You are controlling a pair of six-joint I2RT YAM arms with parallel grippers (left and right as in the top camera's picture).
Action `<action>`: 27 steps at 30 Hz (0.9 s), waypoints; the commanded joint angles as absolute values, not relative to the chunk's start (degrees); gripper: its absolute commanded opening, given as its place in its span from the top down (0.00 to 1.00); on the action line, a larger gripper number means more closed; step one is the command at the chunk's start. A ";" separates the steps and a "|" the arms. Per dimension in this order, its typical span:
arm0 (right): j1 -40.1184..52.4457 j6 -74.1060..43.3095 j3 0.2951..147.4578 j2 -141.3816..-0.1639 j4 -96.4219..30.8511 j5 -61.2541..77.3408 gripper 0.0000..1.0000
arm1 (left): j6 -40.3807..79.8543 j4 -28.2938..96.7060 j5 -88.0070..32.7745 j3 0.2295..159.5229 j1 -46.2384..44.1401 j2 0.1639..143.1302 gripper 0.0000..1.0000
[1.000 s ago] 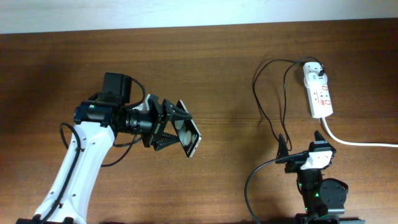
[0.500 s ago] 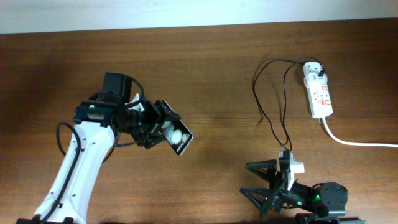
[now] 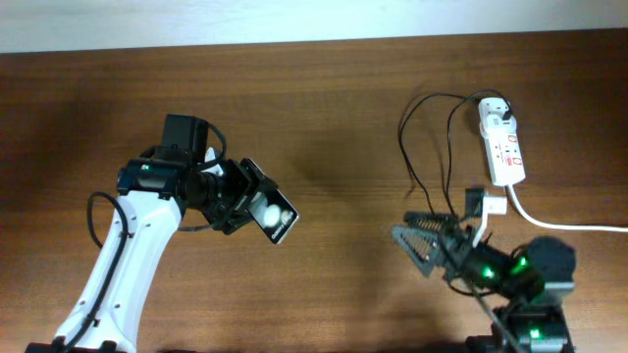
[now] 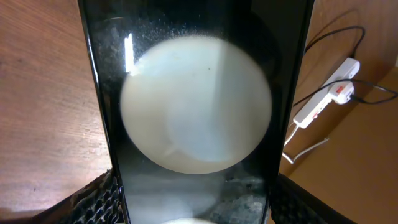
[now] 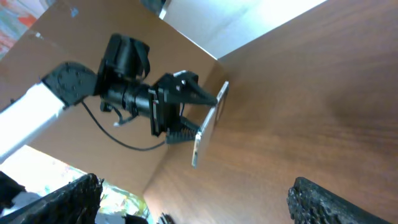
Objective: Plug charger to phone and switch on socket
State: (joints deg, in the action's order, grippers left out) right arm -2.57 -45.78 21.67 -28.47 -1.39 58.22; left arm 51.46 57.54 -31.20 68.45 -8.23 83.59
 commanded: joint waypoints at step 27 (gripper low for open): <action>50.68 -57.52 32.29 -82.13 39.86 -0.16 0.34 | 51.35 57.69 -32.05 68.60 -8.21 83.68 0.28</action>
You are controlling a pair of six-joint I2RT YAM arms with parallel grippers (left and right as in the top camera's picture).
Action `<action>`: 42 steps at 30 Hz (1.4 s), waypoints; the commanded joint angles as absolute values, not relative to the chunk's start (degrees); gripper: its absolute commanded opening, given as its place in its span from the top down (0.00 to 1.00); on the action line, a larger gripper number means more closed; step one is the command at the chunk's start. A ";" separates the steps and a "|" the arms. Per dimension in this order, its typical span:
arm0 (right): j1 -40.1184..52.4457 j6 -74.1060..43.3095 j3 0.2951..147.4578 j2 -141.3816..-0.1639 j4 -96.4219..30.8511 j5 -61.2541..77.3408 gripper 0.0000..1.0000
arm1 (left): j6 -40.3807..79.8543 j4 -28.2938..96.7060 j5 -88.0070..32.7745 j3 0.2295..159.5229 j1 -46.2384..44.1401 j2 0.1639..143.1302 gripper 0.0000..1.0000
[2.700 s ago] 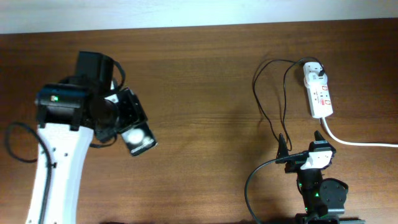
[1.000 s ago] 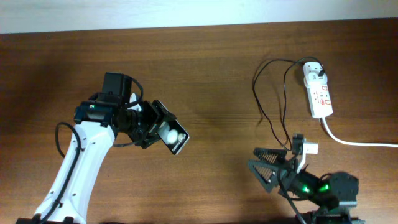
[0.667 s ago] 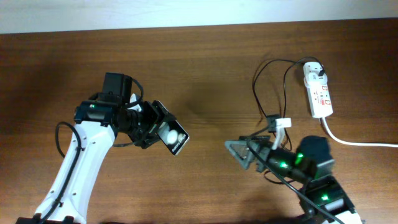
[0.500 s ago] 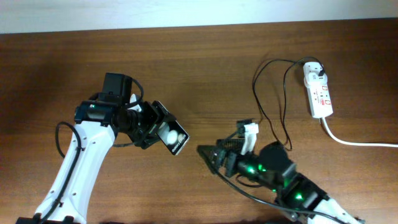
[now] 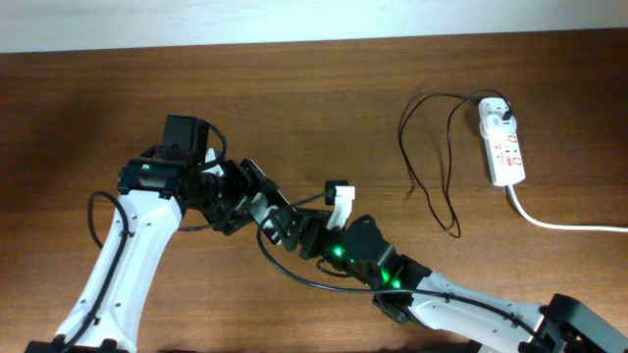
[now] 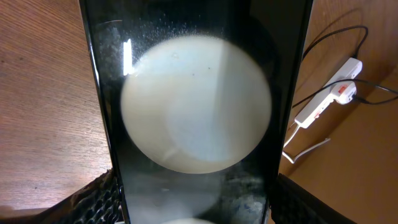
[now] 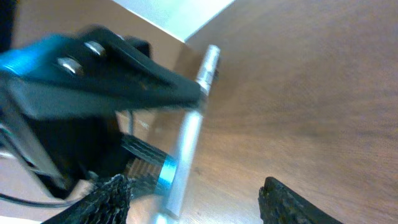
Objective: Plug charger to phone and switch on socket
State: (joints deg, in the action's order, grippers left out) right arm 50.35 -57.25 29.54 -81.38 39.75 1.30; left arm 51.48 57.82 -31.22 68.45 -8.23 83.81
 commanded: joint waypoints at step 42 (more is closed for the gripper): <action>55.96 -60.49 34.83 -87.07 37.80 -5.91 0.92 | 43.90 59.33 -29.28 68.82 -9.02 76.97 0.01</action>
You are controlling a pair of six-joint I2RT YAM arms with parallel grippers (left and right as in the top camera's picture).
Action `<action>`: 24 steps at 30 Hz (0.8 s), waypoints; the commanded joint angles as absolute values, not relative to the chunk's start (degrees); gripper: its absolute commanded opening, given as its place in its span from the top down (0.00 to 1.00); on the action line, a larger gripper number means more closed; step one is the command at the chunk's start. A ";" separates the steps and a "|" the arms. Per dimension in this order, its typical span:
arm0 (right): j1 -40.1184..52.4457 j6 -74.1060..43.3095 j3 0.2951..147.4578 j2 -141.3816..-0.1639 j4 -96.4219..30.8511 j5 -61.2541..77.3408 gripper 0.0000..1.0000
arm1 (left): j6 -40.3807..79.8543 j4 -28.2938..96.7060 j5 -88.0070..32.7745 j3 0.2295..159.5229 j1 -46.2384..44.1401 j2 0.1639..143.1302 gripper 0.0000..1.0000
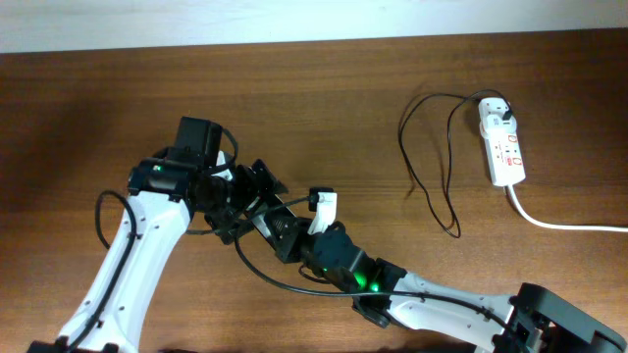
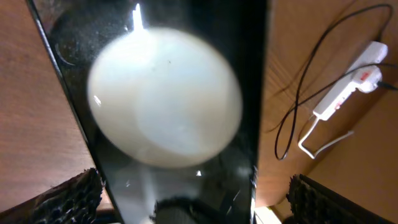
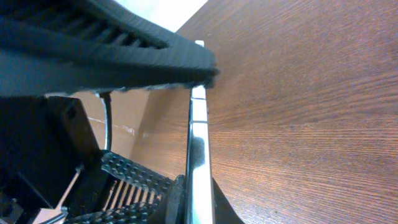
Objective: Plug charger to phone and switch on socket
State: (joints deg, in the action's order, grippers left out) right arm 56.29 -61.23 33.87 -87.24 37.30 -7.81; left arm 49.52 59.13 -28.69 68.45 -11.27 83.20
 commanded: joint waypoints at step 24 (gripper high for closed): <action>30.79 -114.28 34.83 -86.28 33.80 55.09 0.96 | 79.33 56.38 -29.23 45.04 0.54 36.67 0.01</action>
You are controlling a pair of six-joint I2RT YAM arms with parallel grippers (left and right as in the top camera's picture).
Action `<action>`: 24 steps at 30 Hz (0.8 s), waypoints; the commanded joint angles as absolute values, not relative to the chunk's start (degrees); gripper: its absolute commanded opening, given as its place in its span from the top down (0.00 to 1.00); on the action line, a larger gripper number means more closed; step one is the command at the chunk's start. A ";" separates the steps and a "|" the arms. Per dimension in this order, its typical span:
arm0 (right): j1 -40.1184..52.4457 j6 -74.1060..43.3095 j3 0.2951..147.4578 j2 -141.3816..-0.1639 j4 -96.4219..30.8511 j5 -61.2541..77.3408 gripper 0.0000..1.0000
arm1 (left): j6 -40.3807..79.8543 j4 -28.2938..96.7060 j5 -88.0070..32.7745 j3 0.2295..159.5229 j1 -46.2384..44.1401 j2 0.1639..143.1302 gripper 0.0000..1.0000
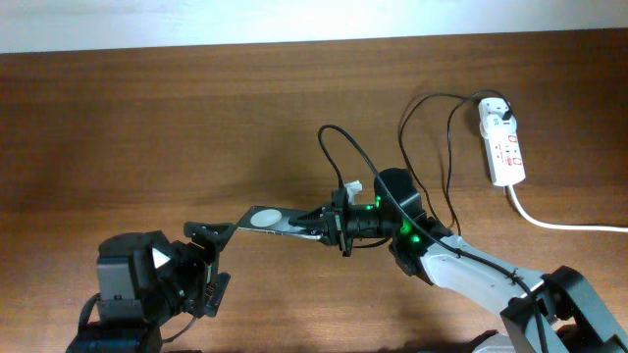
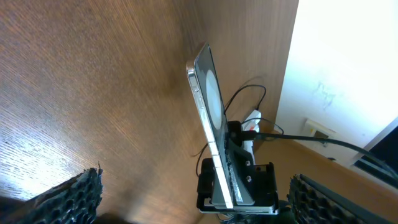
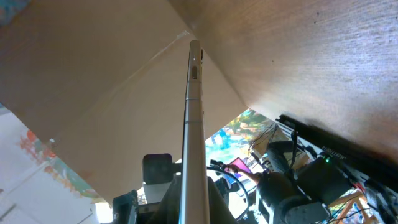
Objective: Plug charger to phone and switch on socket
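Observation:
The phone (image 1: 270, 220), dark with a white disc on its face, is held level above the table, and my right gripper (image 1: 329, 224) is shut on its right end. The right wrist view shows the phone (image 3: 194, 112) edge-on between the fingers. My left gripper (image 1: 208, 263) stands open and empty at the near left, looking at the phone (image 2: 208, 118) from a distance. The black charger cable (image 1: 432, 147) lies looped on the table, running from the plug in the white power strip (image 1: 500, 147). Its free end is partly hidden by my right arm.
The power strip's white lead (image 1: 559, 224) runs off the right edge. A black wire (image 1: 339, 147) arches over my right wrist. A pale wall (image 1: 294, 20) borders the far edge of the brown wooden table (image 1: 147, 118).
My left gripper has let go of the phone and now sits open at the near left. The right gripper alone holds the phone, further right and level.
First my left gripper held the phone up while the right stood open near the cable at the right. Then the right gripper was beside the phone, then around its end. Now the phone is in the right gripper only, with the left drawn back.

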State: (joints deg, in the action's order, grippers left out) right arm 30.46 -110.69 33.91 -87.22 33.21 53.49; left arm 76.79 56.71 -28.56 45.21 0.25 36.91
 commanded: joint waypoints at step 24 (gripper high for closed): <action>30.79 -119.50 34.83 -86.30 33.82 52.29 0.96 | 93.43 31.05 -30.20 45.04 -13.91 66.81 0.61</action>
State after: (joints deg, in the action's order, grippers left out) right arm 30.46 -118.45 33.95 -87.20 33.39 52.73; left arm 92.86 31.83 -30.04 45.06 -13.13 66.46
